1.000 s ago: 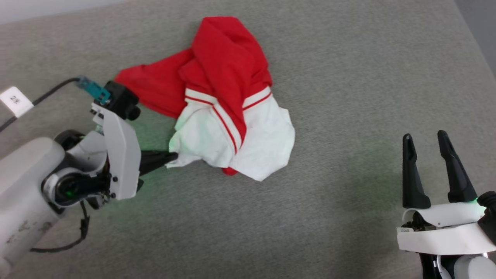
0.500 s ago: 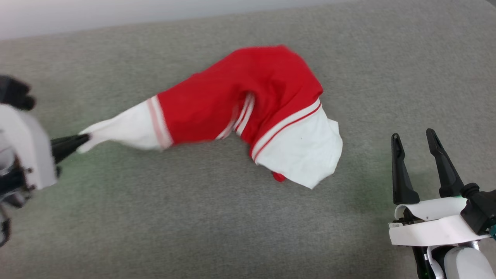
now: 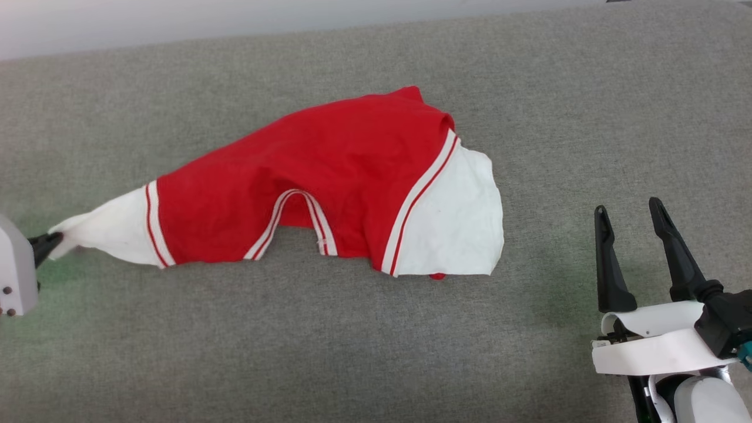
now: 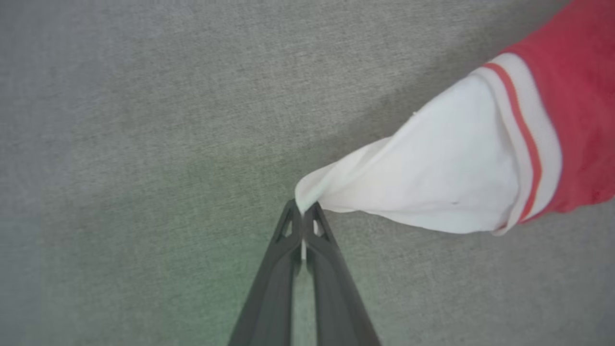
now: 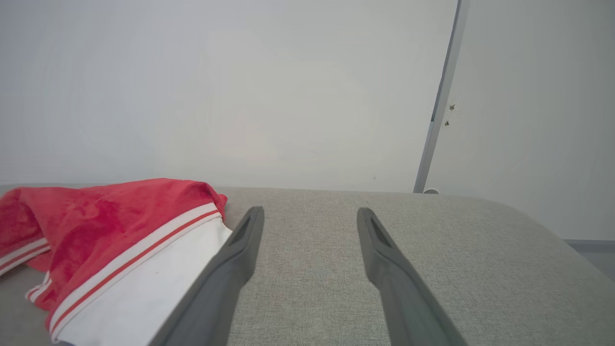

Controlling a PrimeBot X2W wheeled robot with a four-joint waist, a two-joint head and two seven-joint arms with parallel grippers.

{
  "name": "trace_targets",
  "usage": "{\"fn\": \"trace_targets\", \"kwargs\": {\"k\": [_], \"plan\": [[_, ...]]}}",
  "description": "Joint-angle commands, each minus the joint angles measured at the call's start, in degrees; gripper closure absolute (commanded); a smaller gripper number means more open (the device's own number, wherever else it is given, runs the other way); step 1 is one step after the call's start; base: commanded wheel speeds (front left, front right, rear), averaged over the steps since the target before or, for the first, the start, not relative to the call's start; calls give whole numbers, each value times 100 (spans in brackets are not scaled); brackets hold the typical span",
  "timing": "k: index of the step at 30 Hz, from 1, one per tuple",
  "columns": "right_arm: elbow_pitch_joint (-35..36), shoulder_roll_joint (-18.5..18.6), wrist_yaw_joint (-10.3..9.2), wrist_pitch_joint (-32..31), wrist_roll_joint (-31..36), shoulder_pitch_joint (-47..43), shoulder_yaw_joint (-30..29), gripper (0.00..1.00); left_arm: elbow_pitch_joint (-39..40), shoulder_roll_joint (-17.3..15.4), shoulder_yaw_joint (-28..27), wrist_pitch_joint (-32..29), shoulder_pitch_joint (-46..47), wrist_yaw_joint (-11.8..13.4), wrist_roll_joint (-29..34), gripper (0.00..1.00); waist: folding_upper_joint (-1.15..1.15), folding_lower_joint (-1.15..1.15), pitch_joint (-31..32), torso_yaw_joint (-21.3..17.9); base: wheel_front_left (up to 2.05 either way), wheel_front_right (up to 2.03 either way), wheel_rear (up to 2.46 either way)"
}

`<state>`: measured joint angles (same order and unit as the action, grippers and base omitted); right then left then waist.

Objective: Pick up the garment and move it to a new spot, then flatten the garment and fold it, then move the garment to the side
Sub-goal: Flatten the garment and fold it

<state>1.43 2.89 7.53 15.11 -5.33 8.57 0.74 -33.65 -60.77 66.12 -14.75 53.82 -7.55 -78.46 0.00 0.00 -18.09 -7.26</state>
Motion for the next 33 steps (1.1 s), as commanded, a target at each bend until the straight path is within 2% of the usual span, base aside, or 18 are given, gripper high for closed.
{"fn": "trace_targets", "kwargs": {"k": [1,5,10,11,12,13,14,17,20,23,26,29,33], "plan": [[5,-2,-8,6,60,-54,18,0,-63,40,30,43,33,13,61,100,0,0,0,-6,0,0,0],[-27,-3,-8,6,149,-27,36,0,-532,218,131,379,145,13,268,100,0,0,22,3,0,0,0],[-69,-3,-8,6,278,4,38,0,-796,414,228,604,164,13,178,100,0,0,81,87,0,0,0],[-89,-3,-8,6,315,3,54,0,-829,458,217,663,166,13,122,73,0,0,98,113,0,0,0],[-116,-3,-8,6,352,5,82,0,-843,484,204,732,166,13,77,54,0,0,113,137,0,0,0],[-150,-3,-8,6,398,13,110,0,-852,493,195,822,171,13,57,15,0,0,128,160,0,0,0],[-190,-3,-8,6,470,32,152,0,-863,489,182,925,169,13,26,0,0,0,145,178,0,0,0],[-397,-3,-8,-4,758,93,297,0,-846,470,144,1387,67,13,-26,0,0,0,210,234,0,0,0],[-567,-3,-8,-284,1052,195,480,0,-806,456,129,1988,-90,13,7,0,0,0,272,313,0,0,0],[-630,-2,-8,-836,1359,283,642,0,-646,522,107,2635,-265,13,84,0,0,0,316,428,0,0,0],[-628,60,-8,-1613,1538,469,774,0,-459,591,-82,2959,-439,13,277,0,0,0,327,545,0,0,0],[-509,102,-9,-2489,1273,688,701,0,-103,767,-957,2994,-585,166,871,0,0,0,304,711,0,0,0],[-382,401,-9,-4035,686,1030,623,0,820,1201,-2595,2983,-1626,597,2116,0,0,0,233,930,0,0,0]]}}
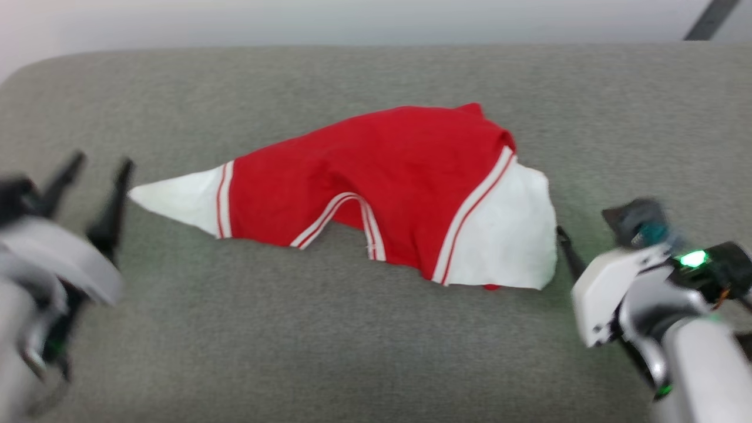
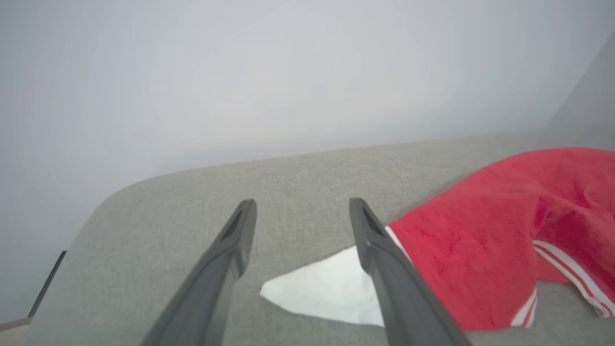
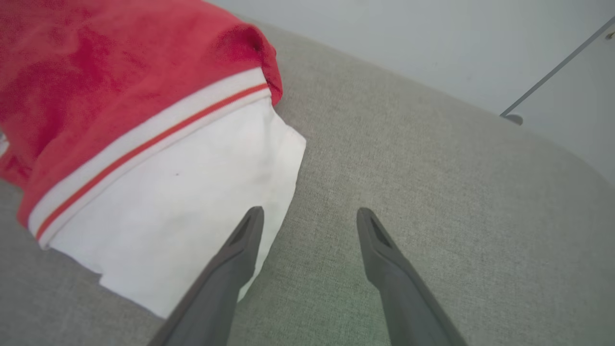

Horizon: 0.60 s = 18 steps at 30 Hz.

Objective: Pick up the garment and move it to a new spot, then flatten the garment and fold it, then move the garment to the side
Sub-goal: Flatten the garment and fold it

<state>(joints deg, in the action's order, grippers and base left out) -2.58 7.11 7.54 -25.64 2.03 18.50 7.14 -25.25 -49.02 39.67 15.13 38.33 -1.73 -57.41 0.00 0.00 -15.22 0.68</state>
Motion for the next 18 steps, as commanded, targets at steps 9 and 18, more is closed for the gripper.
{"fn": "trace_targets", "kwargs": {"k": [9,18], "plan": [[488,345,-10,-3264,-1499,669,-454,0,1759,1220,-2780,-3,-2485,-57,2295,0,0,0,-282,506,0,0,0],[728,157,-9,-4545,-1522,747,-742,0,2335,2198,-4136,-3,-3168,-531,3214,0,0,0,-466,685,0,0,0]]}}
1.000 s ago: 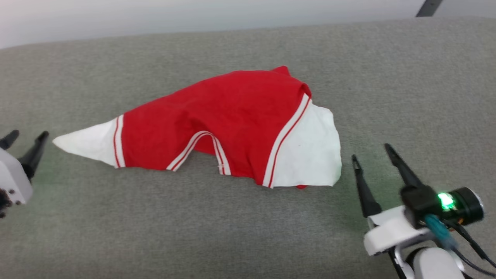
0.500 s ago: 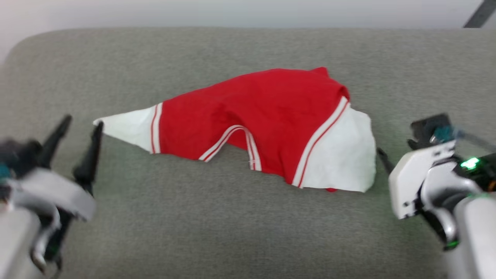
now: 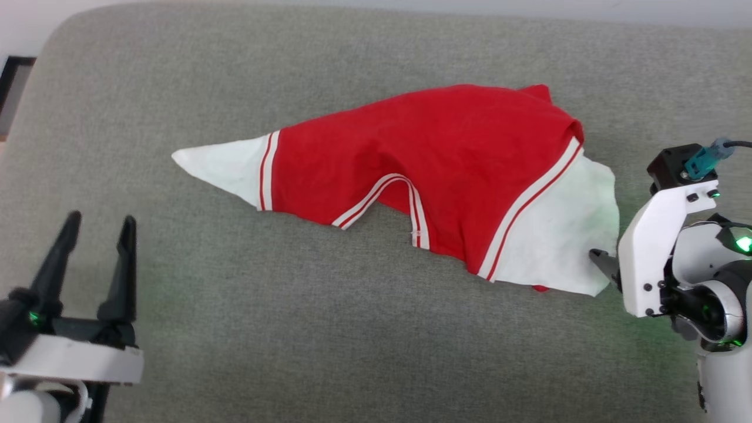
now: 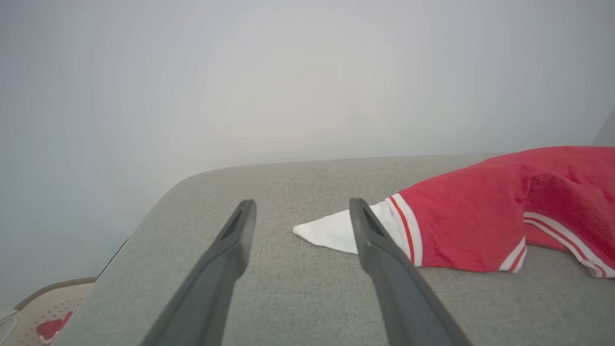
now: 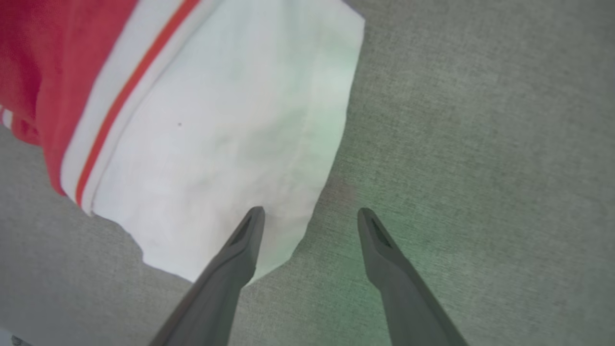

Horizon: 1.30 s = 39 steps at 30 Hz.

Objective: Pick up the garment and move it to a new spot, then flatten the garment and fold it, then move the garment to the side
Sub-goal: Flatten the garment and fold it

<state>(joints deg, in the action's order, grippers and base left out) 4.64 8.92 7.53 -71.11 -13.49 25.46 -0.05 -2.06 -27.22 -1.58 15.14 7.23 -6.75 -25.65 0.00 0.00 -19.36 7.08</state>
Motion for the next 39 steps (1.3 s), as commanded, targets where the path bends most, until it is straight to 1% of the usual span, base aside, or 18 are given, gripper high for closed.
{"fn": "trace_targets", "kwargs": {"k": [1,4,5,6,7,8,9,10,16,22,26,27,30,31,33,36,39], "plan": [[1,-45,-8,-3,81,64,-63,0,21,97,-69,-4,-86,-38,79,0,0,0,-68,55,0,0,0],[4,-129,-8,52,196,73,-129,0,15,253,-174,-4,-133,-69,152,0,0,0,-107,77,0,0,0],[-8,-150,-8,75,224,72,-147,4,32,268,-159,-4,-149,-70,155,0,0,0,-122,78,0,0,0],[-18,-147,-8,111,230,70,-130,11,52,271,-136,-4,-154,-72,136,0,0,0,-136,80,0,0,0],[-35,-147,-8,146,229,63,-130,45,61,266,-125,-4,-152,-73,102,0,0,0,-151,79,0,0,0],[-69,-171,-8,150,209,51,-151,75,71,253,-124,-4,-148,-74,76,0,0,0,-164,76,0,0,0],[-83,-188,-8,164,192,43,-146,97,82,241,-127,-3,-145,-74,48,0,0,0,-173,71,0,0,0],[-90,-200,-8,197,180,54,-136,100,91,233,-136,-3,-152,-75,31,0,0,0,-183,62,0,0,0],[-80,-222,-8,362,184,92,-193,100,124,191,-187,-3,-192,-76,-38,0,0,0,-225,-19,0,0,0],[193,-92,-8,623,256,64,-429,100,176,155,-230,-3,-239,-72,-101,0,0,0,-262,-173,0,0,0],[596,39,-9,726,369,-94,-913,100,253,135,-275,-3,-275,-72,-141,0,0,0,-306,-287,0,0,0],[596,39,-9,726,369,-94,-913,100,253,135,-275,-3,-275,-72,-141,0,0,0,-306,-287,0,0,0],[818,102,-9,868,458,-167,-1243,100,299,108,-290,-3,-296,-72,-170,0,0,0,-346,-321,0,0,0],[851,71,-9,920,465,-197,-1370,100,312,102,-287,-3,-303,-72,-183,0,0,0,-359,-326,0,0,0],[922,123,-8,1049,533,-262,-1538,100,326,82,-270,-3,-307,-72,-212,0,0,0,-393,-324,0,0,0],[988,70,-9,1261,628,-253,-1841,100,336,58,-227,-3,-282,-72,-239,0,0,0,-449,-295,0,0,0],[1005,164,-9,1451,775,-315,-2152,100,329,29,-188,-3,-241,-72,-262,0,0,0,-505,-246,0,0,0]]}}
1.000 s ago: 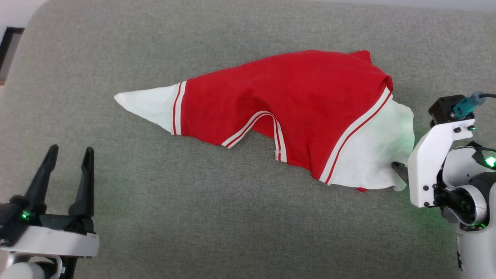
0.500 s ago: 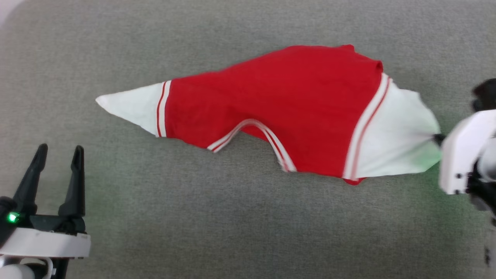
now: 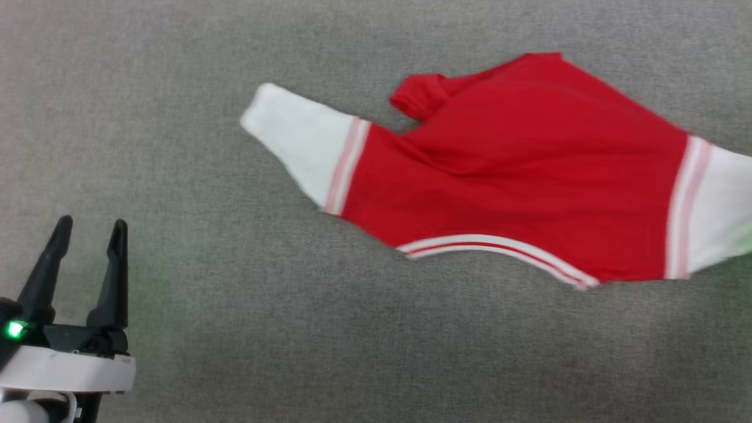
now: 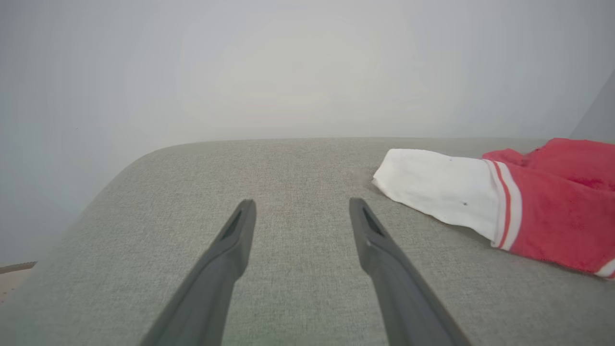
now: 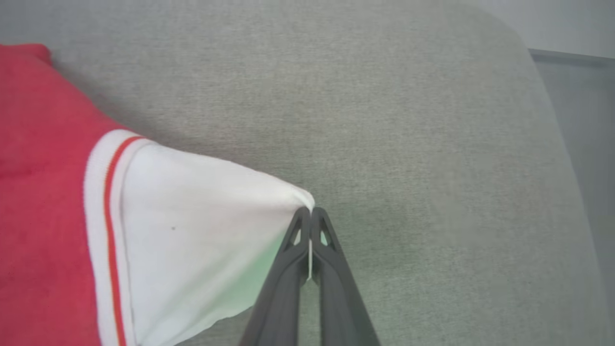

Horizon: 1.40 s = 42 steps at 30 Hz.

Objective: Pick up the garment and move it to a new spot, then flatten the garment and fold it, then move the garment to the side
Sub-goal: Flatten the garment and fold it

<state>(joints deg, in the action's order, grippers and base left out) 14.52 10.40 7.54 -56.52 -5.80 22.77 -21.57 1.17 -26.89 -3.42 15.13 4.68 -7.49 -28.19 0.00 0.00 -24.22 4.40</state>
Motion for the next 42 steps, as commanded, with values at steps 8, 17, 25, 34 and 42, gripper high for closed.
{"fn": "trace_targets", "kwargs": {"k": [8,17,25,34,42], "plan": [[-172,104,-10,383,556,-385,-587,100,-50,-54,27,-2,64,1,-50,0,0,0,-119,94,0,0,0],[-462,18,-10,1349,691,-445,-614,21,-131,-210,200,-2,88,1,-60,0,0,0,-40,-83,0,0,0],[-229,124,-10,2464,380,-1041,-410,0,-115,-408,196,-2,-23,1,-12,0,0,0,244,-369,0,0,0],[624,196,-10,3623,173,-2011,1030,0,308,-1344,637,-2,189,1,-157,0,0,0,385,-666,0,0,0],[470,-349,-10,4739,566,-2137,2239,0,722,-3581,3145,-128,1309,2,-701,0,0,0,546,-992,0,0,0]]}}
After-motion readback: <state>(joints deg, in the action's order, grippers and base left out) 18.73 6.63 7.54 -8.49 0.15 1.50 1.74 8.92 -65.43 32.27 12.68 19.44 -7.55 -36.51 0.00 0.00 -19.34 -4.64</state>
